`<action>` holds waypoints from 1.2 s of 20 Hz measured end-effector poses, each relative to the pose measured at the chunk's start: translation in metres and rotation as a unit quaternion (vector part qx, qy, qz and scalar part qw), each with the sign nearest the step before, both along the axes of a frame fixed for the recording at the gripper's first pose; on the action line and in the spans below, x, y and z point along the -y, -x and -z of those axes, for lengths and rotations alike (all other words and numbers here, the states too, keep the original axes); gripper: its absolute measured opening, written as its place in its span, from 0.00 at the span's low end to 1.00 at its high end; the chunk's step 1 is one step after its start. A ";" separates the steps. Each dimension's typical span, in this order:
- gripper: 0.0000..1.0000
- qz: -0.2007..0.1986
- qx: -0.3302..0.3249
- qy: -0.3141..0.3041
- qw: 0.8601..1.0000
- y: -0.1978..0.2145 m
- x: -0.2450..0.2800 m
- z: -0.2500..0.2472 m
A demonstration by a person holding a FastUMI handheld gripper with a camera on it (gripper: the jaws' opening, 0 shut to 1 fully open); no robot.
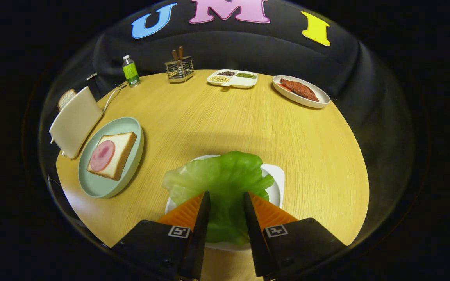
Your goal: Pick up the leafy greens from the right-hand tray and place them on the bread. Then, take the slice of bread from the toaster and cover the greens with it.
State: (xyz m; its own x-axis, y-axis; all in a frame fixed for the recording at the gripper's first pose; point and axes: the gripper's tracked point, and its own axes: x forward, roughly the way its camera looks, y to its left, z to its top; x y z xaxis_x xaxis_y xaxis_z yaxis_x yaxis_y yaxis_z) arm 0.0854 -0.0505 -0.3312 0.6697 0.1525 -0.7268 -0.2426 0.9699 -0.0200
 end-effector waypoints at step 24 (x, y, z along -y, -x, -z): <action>0.06 0.038 0.025 -0.039 0.998 0.010 -0.037 -0.109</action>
State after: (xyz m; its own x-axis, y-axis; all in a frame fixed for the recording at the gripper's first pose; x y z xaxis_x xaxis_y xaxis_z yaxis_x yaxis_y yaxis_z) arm 0.0759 -0.0135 -0.2225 0.7170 0.1557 -0.6795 -0.1696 0.9844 0.0466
